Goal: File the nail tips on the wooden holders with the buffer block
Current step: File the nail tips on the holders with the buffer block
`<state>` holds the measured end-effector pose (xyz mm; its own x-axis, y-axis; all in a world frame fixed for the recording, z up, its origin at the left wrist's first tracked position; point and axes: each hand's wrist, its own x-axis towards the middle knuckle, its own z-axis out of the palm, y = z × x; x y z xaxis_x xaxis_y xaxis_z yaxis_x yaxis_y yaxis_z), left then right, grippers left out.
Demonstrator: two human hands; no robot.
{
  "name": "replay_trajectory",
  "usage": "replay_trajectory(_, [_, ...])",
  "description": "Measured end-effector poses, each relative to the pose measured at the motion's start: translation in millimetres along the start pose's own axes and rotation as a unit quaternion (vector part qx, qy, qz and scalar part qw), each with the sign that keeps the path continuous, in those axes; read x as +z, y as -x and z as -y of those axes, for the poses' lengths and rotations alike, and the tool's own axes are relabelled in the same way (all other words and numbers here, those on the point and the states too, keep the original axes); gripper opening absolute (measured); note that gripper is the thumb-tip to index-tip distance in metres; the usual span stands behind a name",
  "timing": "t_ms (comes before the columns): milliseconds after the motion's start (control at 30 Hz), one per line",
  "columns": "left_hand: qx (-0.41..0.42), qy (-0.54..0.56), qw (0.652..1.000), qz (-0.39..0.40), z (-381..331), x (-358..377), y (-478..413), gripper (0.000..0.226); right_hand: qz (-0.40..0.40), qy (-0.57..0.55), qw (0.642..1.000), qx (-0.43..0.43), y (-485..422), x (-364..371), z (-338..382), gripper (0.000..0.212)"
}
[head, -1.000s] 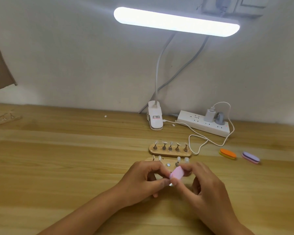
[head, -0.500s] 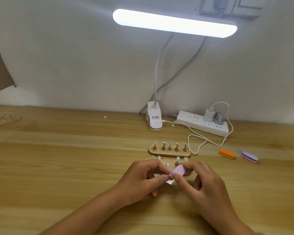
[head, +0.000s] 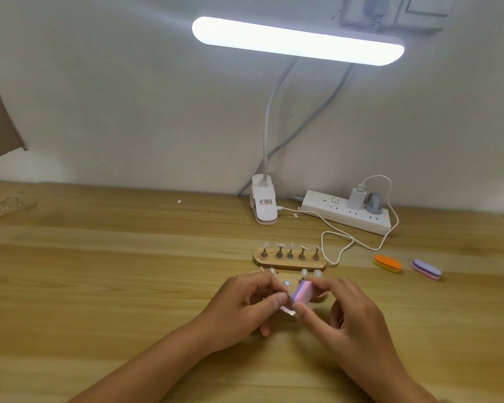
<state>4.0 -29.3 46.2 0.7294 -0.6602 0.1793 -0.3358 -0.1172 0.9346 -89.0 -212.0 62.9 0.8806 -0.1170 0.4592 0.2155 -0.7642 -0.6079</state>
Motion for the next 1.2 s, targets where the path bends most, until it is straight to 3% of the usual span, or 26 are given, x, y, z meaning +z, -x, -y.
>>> replay_trajectory(133, [-0.002,-0.002,1.0,0.0,1,-1,0,0.011,0.03,0.046,0.997,-0.051,5,5,7,0.04])
replay_trajectory(267, [-0.001,-0.002,1.0,0.005,1,0,0,0.009,-0.007,0.011,1.0,-0.002,0,-1,-1,0.036])
replay_trajectory(400, [0.002,-0.003,1.0,0.005,1,-2,0,0.011,0.029,0.031,0.998,-0.051,4,4,6,0.037])
replay_trajectory(533, [0.007,-0.012,1.0,0.008,-1,0,1,0.01,0.0,0.01,1.0,0.006,0,0,-4,0.034])
replay_trajectory(667, [0.009,-0.023,1.0,0.003,-1,-1,1,0.012,0.045,0.019,0.998,-0.041,4,5,2,0.041])
replay_trajectory(833, [0.022,-0.049,0.999,0.006,-2,0,1,0.016,-0.017,-0.006,1.0,-0.02,0,1,-5,0.037])
replay_trajectory(933, [0.028,-0.07,0.997,0.013,-1,-1,1,0.018,0.024,0.014,0.998,-0.065,3,5,3,0.04])
replay_trajectory(1100, [0.042,-0.107,0.993,0.027,-2,0,2,0.017,-0.008,0.009,1.0,-0.008,-1,3,-6,0.041])
replay_trajectory(1200, [0.039,-0.113,0.993,0.022,-2,0,2,0.017,0.023,0.007,0.998,-0.056,3,5,1,0.039])
